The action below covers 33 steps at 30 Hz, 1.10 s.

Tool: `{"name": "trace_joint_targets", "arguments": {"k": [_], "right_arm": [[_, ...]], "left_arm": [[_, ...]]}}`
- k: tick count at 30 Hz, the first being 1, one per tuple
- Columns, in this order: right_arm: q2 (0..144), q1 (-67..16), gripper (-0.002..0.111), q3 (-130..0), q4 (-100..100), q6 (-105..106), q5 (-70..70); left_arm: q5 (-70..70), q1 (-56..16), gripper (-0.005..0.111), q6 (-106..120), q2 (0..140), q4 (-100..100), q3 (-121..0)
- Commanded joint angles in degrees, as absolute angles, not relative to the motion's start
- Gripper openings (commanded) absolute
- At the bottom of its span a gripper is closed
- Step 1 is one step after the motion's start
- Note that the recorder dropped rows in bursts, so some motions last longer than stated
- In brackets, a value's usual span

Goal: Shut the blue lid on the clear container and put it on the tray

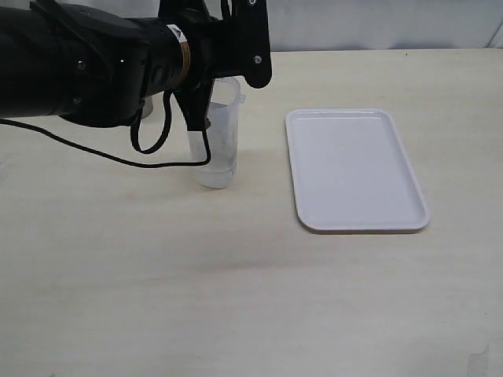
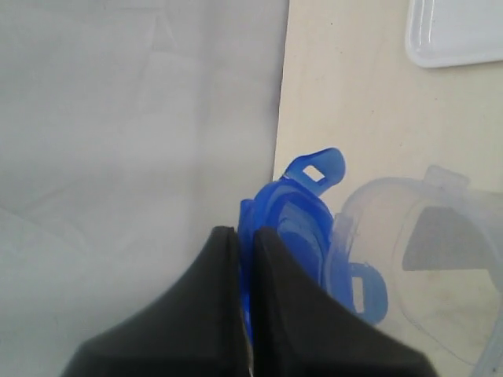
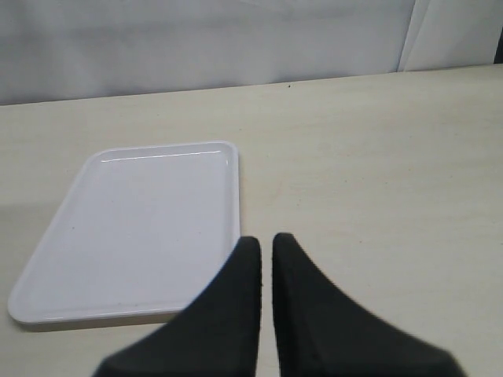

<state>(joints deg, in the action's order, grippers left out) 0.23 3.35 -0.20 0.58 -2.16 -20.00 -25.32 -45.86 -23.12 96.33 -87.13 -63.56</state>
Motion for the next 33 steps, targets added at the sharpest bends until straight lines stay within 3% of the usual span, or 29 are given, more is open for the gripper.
{"name": "trace_joint_targets", "arguments": {"k": [1, 16, 33], "right_arm": [[0.0, 3.8, 0.005, 0.0, 0.5, -2.21, -19.85], [0.0, 3.8, 0.005, 0.0, 0.5, -2.21, -19.85], [0.0, 3.8, 0.005, 0.0, 0.5, -2.21, -19.85]], "left_arm": [[-24.73, -46.02, 0.0, -23.21, 95.85, -87.78, -63.39], [-27.38, -46.02, 0.0, -31.49, 95.85, -99.95, -63.71], [-33.43, -46.02, 0.0, -34.54, 95.85, -99.95, -63.8]]}}
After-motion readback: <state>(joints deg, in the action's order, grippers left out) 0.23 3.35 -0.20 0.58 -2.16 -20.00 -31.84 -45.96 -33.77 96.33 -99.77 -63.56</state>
